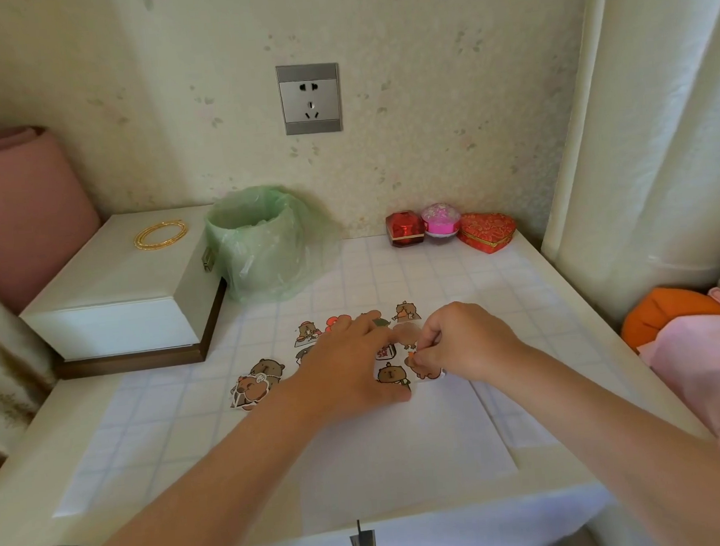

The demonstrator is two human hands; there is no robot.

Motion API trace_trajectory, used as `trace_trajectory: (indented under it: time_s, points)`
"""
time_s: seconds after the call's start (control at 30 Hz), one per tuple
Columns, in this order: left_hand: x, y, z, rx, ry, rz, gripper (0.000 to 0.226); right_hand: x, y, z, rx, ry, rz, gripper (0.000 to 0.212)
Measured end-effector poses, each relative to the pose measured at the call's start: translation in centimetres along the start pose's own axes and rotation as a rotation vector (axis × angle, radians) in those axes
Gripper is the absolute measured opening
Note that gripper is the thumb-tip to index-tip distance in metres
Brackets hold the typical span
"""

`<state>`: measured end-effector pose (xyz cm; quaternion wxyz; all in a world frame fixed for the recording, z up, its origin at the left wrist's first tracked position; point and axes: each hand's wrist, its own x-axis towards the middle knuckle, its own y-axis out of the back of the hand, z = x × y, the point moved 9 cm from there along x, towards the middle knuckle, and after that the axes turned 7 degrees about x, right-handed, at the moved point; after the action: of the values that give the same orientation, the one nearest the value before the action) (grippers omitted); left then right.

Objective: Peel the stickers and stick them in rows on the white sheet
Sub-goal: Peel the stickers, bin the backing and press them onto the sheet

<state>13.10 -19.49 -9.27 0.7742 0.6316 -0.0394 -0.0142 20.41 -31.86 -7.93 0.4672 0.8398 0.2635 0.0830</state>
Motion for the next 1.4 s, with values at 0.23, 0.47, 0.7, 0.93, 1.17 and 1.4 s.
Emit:
trace_trajectory:
  time_s: [0.23,0.47,0.7,0.93,1.17,1.4]
  points:
    - [-0.7,0.3,2.2,0.002,-0.197,0.094,0.048,-0.3,1.2,0.0,-0.103,0.016,0.085,0.032]
    - [-2.3,-0.1,3.3,0.182,-0.219,0.177,0.055,-1.3,0.7,0.2,-0.109,0.133,0.069,0.018]
    - [-3.0,-1.6,3.8,0.284,-0.179,0.149,0.066,-4.6,-0.3,-1.2,-0.234,0.413,0.049,0.034]
    - [-3.3,-2.6,4.2,0.287,-0.175,-0.032,0.073,-7.4,-2.3,-1.3,-0.399,0.520,0.120,0.045]
    - [-3.7,-1.9,4.5,0.219,-0.238,0.049,0.056,-7.5,-1.5,-0.4,-0.234,0.521,0.097,0.043]
    - [-3.7,-1.0,5.0,0.145,-0.252,0.067,0.048,-6.2,-1.1,0.9,-0.148,0.477,0.052,0.026]
